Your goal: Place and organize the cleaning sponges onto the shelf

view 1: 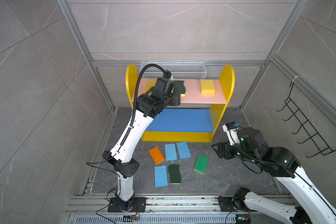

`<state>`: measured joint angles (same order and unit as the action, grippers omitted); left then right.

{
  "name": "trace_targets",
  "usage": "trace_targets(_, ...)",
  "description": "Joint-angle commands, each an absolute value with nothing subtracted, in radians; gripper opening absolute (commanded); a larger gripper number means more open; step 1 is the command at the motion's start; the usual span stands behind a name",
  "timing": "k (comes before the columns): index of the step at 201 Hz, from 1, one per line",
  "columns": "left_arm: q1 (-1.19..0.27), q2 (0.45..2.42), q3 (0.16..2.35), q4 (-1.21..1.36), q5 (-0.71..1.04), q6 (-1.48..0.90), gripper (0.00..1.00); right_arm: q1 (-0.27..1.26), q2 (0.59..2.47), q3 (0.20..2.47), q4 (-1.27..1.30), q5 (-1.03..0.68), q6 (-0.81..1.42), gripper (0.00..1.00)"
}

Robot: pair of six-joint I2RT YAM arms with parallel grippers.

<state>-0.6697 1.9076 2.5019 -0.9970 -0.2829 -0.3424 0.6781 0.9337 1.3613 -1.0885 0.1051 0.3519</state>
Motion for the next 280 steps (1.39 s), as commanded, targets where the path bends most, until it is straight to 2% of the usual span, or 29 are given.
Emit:
trace_targets(1,-0.672,1.936,2.511,-1.050,-0.298,-0.326,0.67,0.676,0.922,1.365,-1.100,0.123,0.359,0.77)
trace_targets(150,-0.693,1.997,2.528,-1.028,-0.254,-0.366,0.67,0.675,0.911,1.354,-1.103,0.132,0.359,0.78)
trace_targets(234,-0.718,1.846,2.433,-1.036,-0.343,-0.362,0.67,0.674,0.910,1.352,-1.101,0.121,0.354,0.78)
trace_targets(280,-0.717,1.879,2.477,-1.031,-0.292,-0.354,0.75,0.675,0.905,1.356,-1.103,0.105,0.360,0.78)
